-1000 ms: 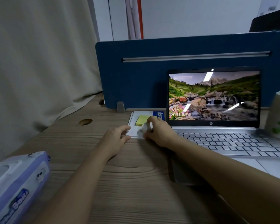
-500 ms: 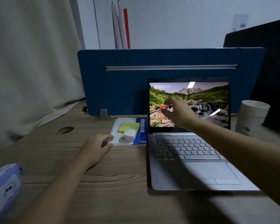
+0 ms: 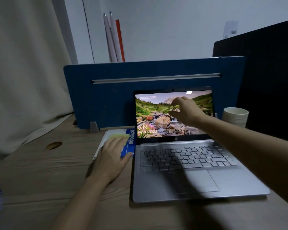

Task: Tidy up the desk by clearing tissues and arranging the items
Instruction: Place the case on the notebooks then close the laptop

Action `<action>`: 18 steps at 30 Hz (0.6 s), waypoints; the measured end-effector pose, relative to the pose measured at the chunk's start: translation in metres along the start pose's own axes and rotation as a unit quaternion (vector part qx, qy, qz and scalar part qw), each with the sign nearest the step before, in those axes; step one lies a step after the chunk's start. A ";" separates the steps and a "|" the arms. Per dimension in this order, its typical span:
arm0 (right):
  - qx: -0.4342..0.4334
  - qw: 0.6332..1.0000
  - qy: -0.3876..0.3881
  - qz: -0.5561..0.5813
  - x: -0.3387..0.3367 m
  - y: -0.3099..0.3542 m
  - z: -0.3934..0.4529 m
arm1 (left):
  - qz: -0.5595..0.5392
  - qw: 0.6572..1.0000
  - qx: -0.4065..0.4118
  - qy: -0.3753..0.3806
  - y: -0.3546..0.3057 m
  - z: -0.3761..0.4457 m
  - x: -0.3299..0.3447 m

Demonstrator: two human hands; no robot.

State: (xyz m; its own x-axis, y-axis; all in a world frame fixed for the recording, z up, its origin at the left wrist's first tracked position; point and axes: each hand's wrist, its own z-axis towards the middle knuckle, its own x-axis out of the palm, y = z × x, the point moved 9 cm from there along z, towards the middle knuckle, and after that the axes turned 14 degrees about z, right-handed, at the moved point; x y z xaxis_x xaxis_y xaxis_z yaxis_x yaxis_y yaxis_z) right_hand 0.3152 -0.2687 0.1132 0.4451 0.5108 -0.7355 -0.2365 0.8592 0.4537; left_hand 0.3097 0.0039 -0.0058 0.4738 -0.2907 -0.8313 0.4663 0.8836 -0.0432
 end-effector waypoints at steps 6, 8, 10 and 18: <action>-0.012 0.999 0.000 -0.035 -0.003 -0.005 0.025 | 0.030 0.998 0.043 0.034 -0.026 0.008 0.021; -0.022 0.998 -0.009 -0.060 -0.003 -0.006 0.037 | 0.015 0.999 0.028 0.034 -0.016 0.008 0.022; -0.020 0.994 -0.021 -0.106 -0.004 -0.009 0.051 | 0.023 0.999 0.026 0.035 -0.011 0.009 0.024; -0.004 0.980 -0.041 -0.196 -0.008 -0.025 0.072 | 0.020 0.998 0.029 0.044 -0.003 0.012 0.029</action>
State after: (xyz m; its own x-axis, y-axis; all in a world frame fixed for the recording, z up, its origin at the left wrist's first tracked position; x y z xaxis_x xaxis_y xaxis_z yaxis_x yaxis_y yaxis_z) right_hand 0.3798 -0.2961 0.1442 0.5713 0.1374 -0.8092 -0.0400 0.9894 0.1397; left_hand 0.3306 -0.0113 -0.0229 0.4270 -0.2200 -0.8771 0.4913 0.8707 0.0208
